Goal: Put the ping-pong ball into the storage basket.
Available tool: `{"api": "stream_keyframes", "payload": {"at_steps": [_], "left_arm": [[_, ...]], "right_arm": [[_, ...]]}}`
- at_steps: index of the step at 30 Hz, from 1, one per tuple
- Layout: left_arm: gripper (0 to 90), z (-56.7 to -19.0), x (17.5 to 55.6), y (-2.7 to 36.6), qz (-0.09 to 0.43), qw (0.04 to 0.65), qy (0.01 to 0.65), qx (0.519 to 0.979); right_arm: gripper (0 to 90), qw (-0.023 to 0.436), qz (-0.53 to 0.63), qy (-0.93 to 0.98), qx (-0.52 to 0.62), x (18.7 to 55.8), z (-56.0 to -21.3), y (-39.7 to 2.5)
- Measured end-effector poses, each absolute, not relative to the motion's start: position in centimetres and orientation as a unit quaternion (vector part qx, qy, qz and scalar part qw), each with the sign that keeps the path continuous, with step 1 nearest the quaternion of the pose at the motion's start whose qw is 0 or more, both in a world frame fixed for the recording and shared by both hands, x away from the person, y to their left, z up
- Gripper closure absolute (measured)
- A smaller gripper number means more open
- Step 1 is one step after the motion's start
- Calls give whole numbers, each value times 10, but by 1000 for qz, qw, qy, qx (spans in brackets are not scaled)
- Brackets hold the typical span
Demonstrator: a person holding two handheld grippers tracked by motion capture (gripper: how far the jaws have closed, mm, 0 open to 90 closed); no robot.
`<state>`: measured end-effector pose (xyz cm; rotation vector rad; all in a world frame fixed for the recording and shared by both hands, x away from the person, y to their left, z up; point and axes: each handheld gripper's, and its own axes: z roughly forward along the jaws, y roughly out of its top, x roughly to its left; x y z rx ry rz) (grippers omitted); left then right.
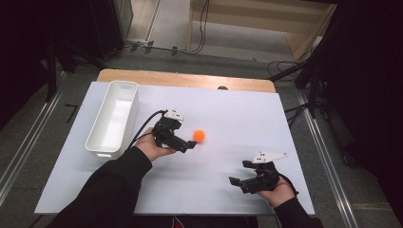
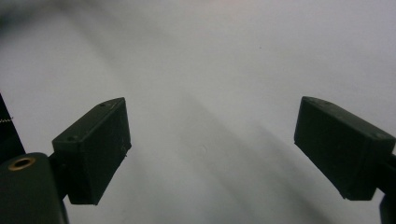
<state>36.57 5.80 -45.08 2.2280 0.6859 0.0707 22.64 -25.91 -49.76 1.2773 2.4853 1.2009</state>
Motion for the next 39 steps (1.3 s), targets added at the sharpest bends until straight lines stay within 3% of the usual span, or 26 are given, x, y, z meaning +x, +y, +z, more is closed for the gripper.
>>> {"api": "stream_keyframes", "payload": {"at_steps": [39], "left_arm": [[22,-441,401,14,37,383,249,889]], "right_arm": [[95,47,396,817,416,226,-498,-259]]}}
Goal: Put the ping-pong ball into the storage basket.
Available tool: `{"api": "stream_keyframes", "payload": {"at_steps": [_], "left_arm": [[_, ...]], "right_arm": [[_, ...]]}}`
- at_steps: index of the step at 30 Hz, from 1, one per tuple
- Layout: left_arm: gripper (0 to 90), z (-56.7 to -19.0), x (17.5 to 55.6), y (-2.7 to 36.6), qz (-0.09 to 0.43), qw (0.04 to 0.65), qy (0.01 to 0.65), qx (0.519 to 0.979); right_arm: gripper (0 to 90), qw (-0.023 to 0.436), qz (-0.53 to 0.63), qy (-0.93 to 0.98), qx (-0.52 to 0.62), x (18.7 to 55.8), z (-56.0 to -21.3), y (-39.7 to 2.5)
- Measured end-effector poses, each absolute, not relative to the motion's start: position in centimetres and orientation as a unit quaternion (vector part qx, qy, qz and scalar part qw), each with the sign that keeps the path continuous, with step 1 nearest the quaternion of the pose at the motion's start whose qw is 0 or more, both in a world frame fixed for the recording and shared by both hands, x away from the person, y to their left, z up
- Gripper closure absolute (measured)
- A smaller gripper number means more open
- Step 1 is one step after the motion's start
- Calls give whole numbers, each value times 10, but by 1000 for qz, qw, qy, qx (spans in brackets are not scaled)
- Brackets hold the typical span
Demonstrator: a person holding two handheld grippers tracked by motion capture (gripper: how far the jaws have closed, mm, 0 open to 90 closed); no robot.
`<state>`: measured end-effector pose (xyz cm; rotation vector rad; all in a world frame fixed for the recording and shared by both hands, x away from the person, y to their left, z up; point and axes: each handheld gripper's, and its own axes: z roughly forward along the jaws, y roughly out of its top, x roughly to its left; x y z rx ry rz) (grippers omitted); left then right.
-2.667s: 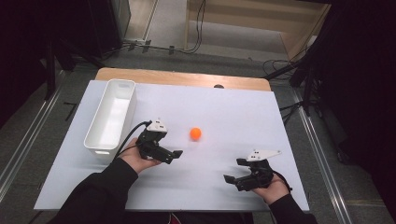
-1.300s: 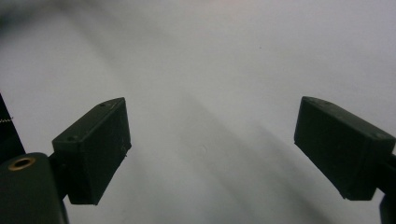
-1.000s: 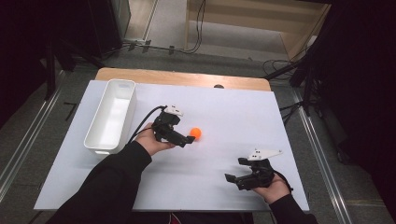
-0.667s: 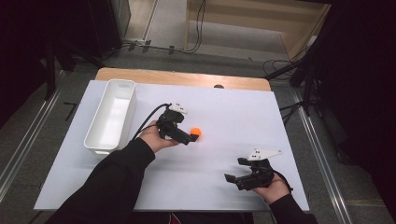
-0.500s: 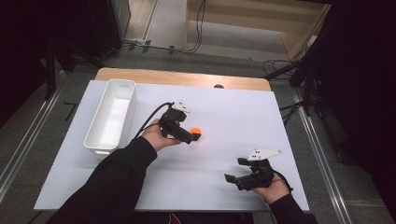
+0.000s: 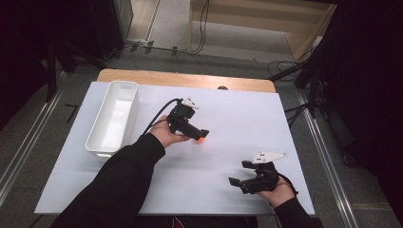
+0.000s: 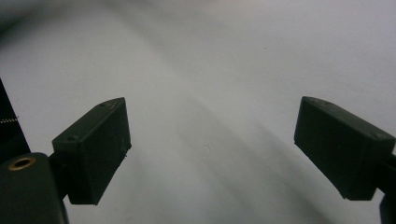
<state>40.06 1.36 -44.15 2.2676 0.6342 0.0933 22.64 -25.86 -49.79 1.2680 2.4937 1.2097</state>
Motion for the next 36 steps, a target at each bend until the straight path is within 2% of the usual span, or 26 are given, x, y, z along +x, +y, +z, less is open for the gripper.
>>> {"api": "stream_keyframes", "payload": {"at_steps": [5,6,9,36], "left_arm": [[25,-443,404,10,51,390,252,884],[56,-443,404,10,51,390,252,884],[64,-445,404,9,66,386,254,884],[64,-471,404,11,54,392,258,881]], "right_arm": [[95,46,398,817,415,226,-498,-259],[95,46,398,817,415,226,-498,-259],[95,47,398,817,415,226,-498,-259],[95,44,397,818,413,226,-498,-259]]}}
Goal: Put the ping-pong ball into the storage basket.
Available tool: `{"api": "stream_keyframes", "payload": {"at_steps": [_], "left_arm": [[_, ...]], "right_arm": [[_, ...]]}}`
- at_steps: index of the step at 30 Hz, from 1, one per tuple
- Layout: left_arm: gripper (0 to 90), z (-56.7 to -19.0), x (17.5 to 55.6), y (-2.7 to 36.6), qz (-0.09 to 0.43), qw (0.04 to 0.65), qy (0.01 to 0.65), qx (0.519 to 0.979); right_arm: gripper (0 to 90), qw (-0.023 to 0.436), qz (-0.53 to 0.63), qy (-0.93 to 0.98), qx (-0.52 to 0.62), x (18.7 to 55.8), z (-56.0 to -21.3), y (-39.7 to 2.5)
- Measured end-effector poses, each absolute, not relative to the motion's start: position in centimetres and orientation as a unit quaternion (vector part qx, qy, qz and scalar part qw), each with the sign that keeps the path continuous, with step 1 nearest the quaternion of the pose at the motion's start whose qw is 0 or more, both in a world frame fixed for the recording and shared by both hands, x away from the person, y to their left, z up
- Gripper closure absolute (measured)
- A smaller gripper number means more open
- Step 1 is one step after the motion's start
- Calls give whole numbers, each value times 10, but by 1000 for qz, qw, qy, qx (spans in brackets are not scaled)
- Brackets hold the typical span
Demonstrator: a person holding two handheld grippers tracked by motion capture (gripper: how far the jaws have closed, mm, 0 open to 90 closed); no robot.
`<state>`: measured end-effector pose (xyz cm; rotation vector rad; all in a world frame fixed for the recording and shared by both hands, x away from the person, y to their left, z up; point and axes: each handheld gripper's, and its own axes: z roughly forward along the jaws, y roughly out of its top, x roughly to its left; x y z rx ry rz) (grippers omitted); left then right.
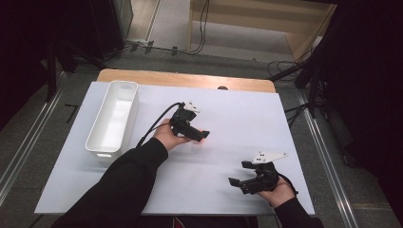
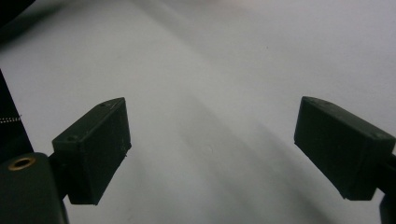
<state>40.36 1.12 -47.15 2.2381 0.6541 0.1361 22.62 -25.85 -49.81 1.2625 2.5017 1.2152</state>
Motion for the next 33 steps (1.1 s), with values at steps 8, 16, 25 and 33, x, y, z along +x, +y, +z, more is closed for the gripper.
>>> {"api": "stream_keyframes", "payload": {"at_steps": [8,16,25,33], "left_arm": [[64,-478,402,10,58,386,251,886],[65,-487,401,13,59,379,258,886],[65,-494,400,11,59,370,255,891],[65,-498,398,8,61,359,251,897]], "right_arm": [[95,43,395,820,412,226,-498,-259],[95,46,395,819,413,225,-498,-259],[95,44,394,820,412,226,-499,-258],[95,46,394,821,410,225,-499,-258]]}}
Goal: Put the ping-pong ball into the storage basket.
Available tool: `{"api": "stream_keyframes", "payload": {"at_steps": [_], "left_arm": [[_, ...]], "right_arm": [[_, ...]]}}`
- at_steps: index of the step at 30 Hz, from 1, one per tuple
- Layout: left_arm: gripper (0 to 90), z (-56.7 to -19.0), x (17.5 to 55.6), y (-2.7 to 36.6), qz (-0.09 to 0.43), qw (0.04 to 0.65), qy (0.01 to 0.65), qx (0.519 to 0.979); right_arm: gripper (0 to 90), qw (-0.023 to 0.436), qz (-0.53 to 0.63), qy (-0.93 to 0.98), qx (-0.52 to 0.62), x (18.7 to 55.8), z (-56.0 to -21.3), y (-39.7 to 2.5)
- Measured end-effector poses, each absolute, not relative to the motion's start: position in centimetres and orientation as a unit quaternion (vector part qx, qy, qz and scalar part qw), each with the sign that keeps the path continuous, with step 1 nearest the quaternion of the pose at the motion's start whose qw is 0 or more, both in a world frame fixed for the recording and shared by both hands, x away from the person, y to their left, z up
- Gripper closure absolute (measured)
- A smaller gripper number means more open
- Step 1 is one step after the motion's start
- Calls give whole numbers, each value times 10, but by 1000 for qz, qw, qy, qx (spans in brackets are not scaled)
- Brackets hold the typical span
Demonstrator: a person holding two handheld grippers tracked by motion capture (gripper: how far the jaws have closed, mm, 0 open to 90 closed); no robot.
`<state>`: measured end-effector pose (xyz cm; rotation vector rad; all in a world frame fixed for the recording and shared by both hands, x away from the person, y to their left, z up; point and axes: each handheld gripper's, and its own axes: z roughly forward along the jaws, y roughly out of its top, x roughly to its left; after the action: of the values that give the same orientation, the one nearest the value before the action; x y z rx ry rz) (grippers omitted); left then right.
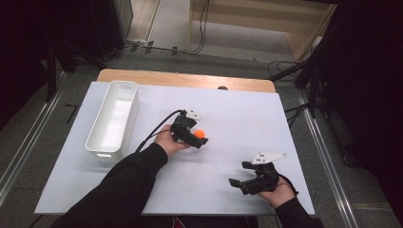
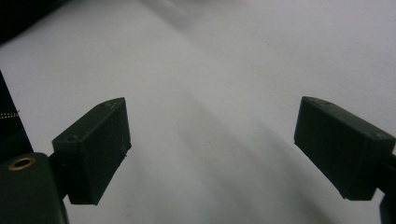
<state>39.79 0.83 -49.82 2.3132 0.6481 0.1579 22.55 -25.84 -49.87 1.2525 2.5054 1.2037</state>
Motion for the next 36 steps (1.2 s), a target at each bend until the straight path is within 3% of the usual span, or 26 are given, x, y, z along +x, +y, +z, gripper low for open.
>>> {"api": "stream_keyframes", "payload": {"at_steps": [16,19,29,31,36], "left_arm": [[65,-504,395,4,66,342,246,904],[141,-505,394,4,66,346,244,904],[180,-506,393,3,78,339,243,906],[248,-506,393,4,75,339,241,906],[305,-505,393,4,81,336,242,906]], "right_arm": [[95,48,393,823,408,225,-499,-258],[95,48,393,823,407,225,-499,-258],[95,47,391,825,405,225,-499,-258],[95,45,392,825,405,225,-499,-258],[95,46,391,825,405,225,-499,-258]]}}
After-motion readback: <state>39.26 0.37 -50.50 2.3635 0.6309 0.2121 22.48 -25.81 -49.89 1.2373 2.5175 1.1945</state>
